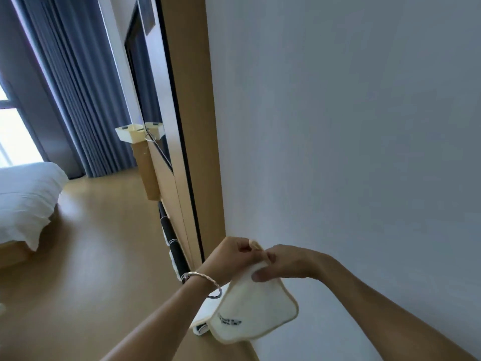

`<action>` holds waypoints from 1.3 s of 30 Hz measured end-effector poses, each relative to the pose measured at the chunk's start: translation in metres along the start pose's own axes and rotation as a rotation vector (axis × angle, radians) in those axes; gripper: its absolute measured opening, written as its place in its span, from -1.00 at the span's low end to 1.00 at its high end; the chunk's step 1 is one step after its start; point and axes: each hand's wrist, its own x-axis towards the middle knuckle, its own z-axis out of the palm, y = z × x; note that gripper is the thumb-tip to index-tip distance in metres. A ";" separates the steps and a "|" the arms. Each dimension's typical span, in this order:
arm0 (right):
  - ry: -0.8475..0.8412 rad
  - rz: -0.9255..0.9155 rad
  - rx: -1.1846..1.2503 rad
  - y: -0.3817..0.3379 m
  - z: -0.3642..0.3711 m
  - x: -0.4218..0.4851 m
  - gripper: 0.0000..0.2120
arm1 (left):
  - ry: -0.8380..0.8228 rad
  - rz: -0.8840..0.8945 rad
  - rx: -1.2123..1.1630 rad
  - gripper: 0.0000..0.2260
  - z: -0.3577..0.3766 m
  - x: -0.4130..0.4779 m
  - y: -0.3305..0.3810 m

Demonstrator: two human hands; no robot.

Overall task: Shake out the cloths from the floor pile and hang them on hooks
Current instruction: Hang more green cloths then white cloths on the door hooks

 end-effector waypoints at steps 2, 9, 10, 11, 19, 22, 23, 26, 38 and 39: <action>0.043 0.026 0.040 0.003 -0.001 -0.014 -0.63 | -0.025 0.005 -0.010 -0.79 0.005 0.005 0.003; 0.318 0.143 0.231 0.005 0.030 -0.062 -0.71 | -0.216 0.126 -0.051 -0.81 0.021 0.014 0.001; 0.376 0.163 0.245 0.002 0.037 -0.067 -0.71 | -0.242 0.144 -0.069 -0.81 0.024 0.012 0.000; 0.444 0.187 0.253 0.000 0.045 -0.073 -0.69 | -0.276 0.160 -0.078 -0.80 0.028 0.009 -0.001; 0.852 0.436 0.311 -0.006 0.130 -0.149 -0.64 | -0.503 0.268 -0.140 -0.86 0.078 -0.043 -0.008; 0.958 0.516 0.311 -0.011 0.157 -0.186 -0.66 | -0.628 0.365 -0.114 -0.83 0.105 -0.073 0.009; 0.996 0.539 0.306 -0.014 0.164 -0.198 -0.65 | -0.653 0.395 -0.115 -0.82 0.113 -0.083 0.016; 1.084 0.606 0.307 -0.020 0.183 -0.231 -0.59 | -0.714 0.457 -0.136 -0.80 0.134 -0.114 0.032; 1.581 0.701 0.596 -0.033 0.302 -0.424 -0.79 | -0.983 0.713 -0.026 -0.82 0.257 -0.290 0.095; 1.625 0.728 0.602 -0.032 0.324 -0.455 -0.82 | -1.024 0.724 -0.021 -0.83 0.276 -0.324 0.102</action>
